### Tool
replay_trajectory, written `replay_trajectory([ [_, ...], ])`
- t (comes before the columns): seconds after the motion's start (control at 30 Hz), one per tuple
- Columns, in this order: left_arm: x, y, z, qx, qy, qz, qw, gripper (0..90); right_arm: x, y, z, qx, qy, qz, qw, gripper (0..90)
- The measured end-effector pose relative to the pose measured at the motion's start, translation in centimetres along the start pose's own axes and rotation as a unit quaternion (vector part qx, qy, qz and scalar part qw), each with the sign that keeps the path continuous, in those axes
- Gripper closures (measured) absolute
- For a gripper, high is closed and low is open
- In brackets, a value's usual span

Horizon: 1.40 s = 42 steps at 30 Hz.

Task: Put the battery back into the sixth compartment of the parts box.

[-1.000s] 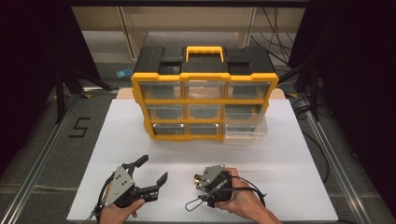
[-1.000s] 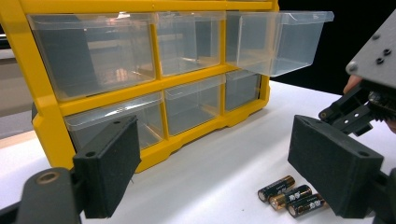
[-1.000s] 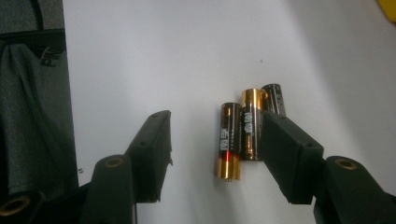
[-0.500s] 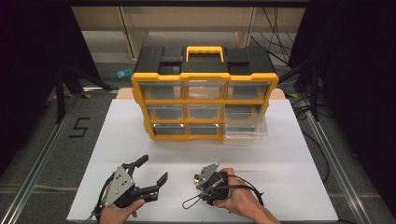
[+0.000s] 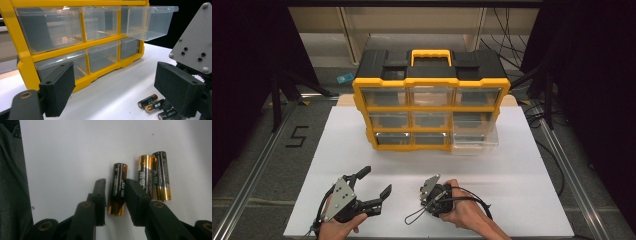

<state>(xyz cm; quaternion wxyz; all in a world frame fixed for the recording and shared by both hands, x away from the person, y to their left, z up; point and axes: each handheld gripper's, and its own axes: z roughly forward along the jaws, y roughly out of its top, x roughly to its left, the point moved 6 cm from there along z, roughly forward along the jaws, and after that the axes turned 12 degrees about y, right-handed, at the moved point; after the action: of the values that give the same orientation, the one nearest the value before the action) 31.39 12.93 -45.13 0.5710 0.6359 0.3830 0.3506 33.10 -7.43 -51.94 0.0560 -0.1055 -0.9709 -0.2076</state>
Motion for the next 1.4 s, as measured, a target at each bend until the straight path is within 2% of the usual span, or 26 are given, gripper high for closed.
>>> replay_trajectory([
  [0.03, 0.0, 0.0, 0.0, 0.0, -0.001, 0.0, 1.0, 16.3, 0.0, 0.0, 0.0, 0.001, -0.002, 0.003, 1.0, 72.5],
  [0.07, 0.0, 0.0, 0.0, 0.001, -0.001, 0.0, 1.0, 16.4, 0.0, 0.1, 0.1, -0.001, 0.001, -0.004, 1.0, 73.4],
  [0.13, 0.0, 0.0, 0.0, 0.0, 0.0, 0.0, 1.0, 16.4, 0.1, 0.1, 0.1, 0.007, 0.003, 0.004, 1.0, 74.7],
  [0.2, 0.0, 0.0, 0.0, 0.0, -0.001, 0.0, 1.0, 16.4, 0.0, 0.3, 0.1, 0.008, 0.01, -0.004, 0.9999, 76.2],
  [0.33, 0.0, 0.0, 0.1, -0.005, -0.003, -0.002, 1.0, 16.4, 0.1, 0.3, 0.1, 0.011, 0.006, -0.001, 0.9999, 76.7],
  [0.43, 0.0, 0.0, 0.0, 0.001, 0.0, -0.001, 1.0, 16.4, 0.1, 0.4, 0.0, 0.009, 0.006, -0.003, 0.9999, 76.7],
  [0.57, 0.1, 0.0, 0.0, 0.001, 0.0, 0.001, 1.0, 16.4, 0.0, 0.7, -1.0, -0.001, -0.003, -0.007, 1.0, 76.7],
  [0.67, 0.1, 0.0, 0.0, 0.001, 0.001, 0.001, 1.0, 16.4, 0.0, 0.9, -1.9, -0.016, -0.004, -0.007, 0.9998, 76.8],
  [0.77, 0.1, 0.0, 0.0, 0.001, 0.0, 0.001, 1.0, 16.4, -0.1, 1.1, -2.8, -0.032, -0.019, -0.011, 0.9992, 76.8],
  [0.8, 0.0, 0.0, 0.0, -0.002, 0.0, 0.0, 1.0, 16.4, -0.2, 1.2, -3.0, -0.037, -0.021, -0.019, 0.9989, 76.8],
  [0.83, 0.0, 0.0, 0.0, -0.001, 0.0, 0.0, 1.0, 16.4, -0.2, 1.2, -3.3, -0.039, -0.021, -0.015, 0.9989, 76.8],
  [1.0, 0.1, 0.0, 0.0, 0.001, 0.001, 0.001, 1.0, 16.4, -0.3, 1.6, -4.6, -0.058, -0.034, -0.023, 0.9975, 76.8],
  [1.13, 0.1, 0.0, 0.0, 0.001, 0.001, 0.001, 1.0, 16.4, -0.4, 2.0, -6.0, -0.079, -0.047, -0.03, 0.9953, 76.8],
  [1.27, 0.0, 0.0, 0.1, -0.004, -0.001, -0.002, 1.0, 16.4, -0.5, 2.4, -7.7, -0.101, -0.065, -0.029, 0.9923, 76.8],
  [1.4, 0.1, 0.0, 0.0, 0.001, 0.002, 0.001, 1.0, 16.4, -0.8, 2.7, -9.2, -0.124, -0.077, -0.027, 0.989, 76.8],
])
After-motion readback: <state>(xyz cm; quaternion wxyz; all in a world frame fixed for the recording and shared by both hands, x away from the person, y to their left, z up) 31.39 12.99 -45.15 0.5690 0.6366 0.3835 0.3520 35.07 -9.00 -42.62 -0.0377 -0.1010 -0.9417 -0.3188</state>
